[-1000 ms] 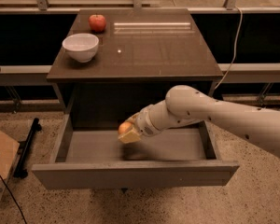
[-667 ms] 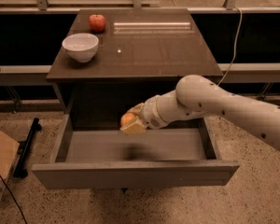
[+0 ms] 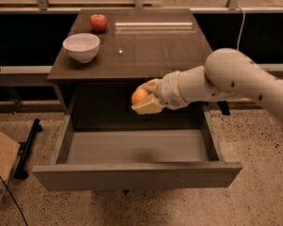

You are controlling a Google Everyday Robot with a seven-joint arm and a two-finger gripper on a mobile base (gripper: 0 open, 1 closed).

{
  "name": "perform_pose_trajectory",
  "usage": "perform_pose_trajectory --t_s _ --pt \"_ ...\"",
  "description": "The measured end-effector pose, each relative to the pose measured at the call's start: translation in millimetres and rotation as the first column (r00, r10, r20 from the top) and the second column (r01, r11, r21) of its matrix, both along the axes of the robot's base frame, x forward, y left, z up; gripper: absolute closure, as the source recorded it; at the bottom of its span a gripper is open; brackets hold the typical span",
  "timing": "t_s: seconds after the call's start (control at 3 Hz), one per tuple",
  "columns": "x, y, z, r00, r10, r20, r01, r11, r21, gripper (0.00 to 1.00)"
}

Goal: Pick orange from top drawer and place on counter

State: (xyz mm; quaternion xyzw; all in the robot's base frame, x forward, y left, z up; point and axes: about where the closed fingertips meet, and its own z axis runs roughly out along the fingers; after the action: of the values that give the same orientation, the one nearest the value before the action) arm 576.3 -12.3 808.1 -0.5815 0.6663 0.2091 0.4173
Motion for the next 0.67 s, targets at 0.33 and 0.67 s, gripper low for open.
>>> perform_pose_trajectory --t_s 0.33,0.67 --pt "20 -17 29 0.9979 -0.013 0.064 0.015 1.0 -0.025 1.0" --pt "62 -44 50 0.989 -0.108 0.102 0.112 0.993 -0.035 1.0"
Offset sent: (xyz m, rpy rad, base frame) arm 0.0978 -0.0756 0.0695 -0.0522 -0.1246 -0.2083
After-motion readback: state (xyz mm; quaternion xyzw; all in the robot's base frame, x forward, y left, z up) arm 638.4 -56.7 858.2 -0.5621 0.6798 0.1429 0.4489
